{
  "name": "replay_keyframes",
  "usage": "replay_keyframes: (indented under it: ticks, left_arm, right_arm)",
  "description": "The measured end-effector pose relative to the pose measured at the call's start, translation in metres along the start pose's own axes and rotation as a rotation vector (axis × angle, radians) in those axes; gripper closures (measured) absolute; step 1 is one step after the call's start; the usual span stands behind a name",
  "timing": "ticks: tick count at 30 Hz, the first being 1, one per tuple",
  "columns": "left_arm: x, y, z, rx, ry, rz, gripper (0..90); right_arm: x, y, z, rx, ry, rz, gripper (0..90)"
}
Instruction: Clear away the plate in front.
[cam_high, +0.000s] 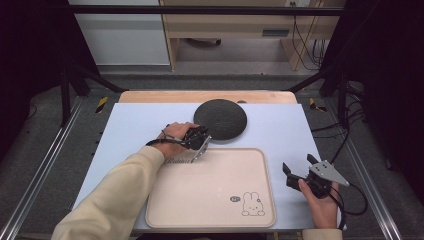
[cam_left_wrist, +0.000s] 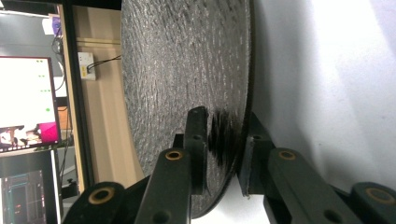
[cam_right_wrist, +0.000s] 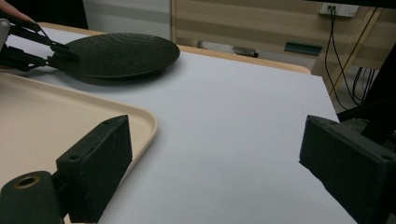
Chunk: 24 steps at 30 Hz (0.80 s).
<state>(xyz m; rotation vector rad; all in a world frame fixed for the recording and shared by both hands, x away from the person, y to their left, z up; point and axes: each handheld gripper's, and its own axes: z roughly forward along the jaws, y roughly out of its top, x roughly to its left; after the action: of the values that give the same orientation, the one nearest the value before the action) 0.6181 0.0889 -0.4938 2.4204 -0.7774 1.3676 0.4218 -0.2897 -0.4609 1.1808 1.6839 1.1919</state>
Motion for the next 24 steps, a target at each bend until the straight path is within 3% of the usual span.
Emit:
replay_keyframes:
  ticks: [5,8,13,14,16,17,19,21,22,23,24]
  left_arm:
    - [-0.001,0.000,0.002,-0.026,-0.001,-0.025,76.5]
    - [0.000,0.000,0.003,-0.028,-0.007,-0.011,76.5]
    - [0.005,0.002,0.005,-0.029,-0.032,0.048,75.3]
    - [0.007,0.003,0.005,-0.026,-0.026,0.090,76.7]
    - [0.004,0.004,0.005,-0.019,-0.015,0.071,77.5]
    - [0.003,0.005,0.005,-0.012,-0.006,0.098,78.0]
    - [-0.002,0.005,0.004,0.000,0.009,0.066,79.6]
    - [0.001,0.008,0.002,-0.001,0.030,0.091,81.2]
    - [0.000,0.008,0.001,-0.003,0.036,0.066,82.4]
    - [0.003,0.009,0.000,-0.002,0.055,0.088,83.7]
    - [0.003,0.010,-0.002,-0.005,0.059,0.066,84.7]
  right_arm:
    - [0.000,0.000,0.000,0.004,-0.001,0.002,9.3]
    - [0.000,0.000,0.000,0.003,-0.001,-0.001,9.4]
    - [0.001,0.000,0.000,0.005,-0.002,0.001,9.4]
    - [0.001,0.000,0.000,0.004,-0.002,0.002,9.4]
    - [0.000,0.000,0.000,0.003,-0.002,0.001,9.4]
    - [0.000,0.000,0.000,0.004,-0.002,-0.001,9.4]
    - [0.001,0.000,0.000,0.006,-0.002,-0.001,9.4]
    - [0.001,0.000,0.000,0.003,0.000,0.004,9.4]
    - [0.000,0.000,0.000,0.002,-0.002,-0.005,9.4]
    - [0.000,0.000,0.000,0.003,-0.003,-0.006,9.5]
    - [0.000,0.000,0.000,0.003,-0.004,-0.006,9.5]
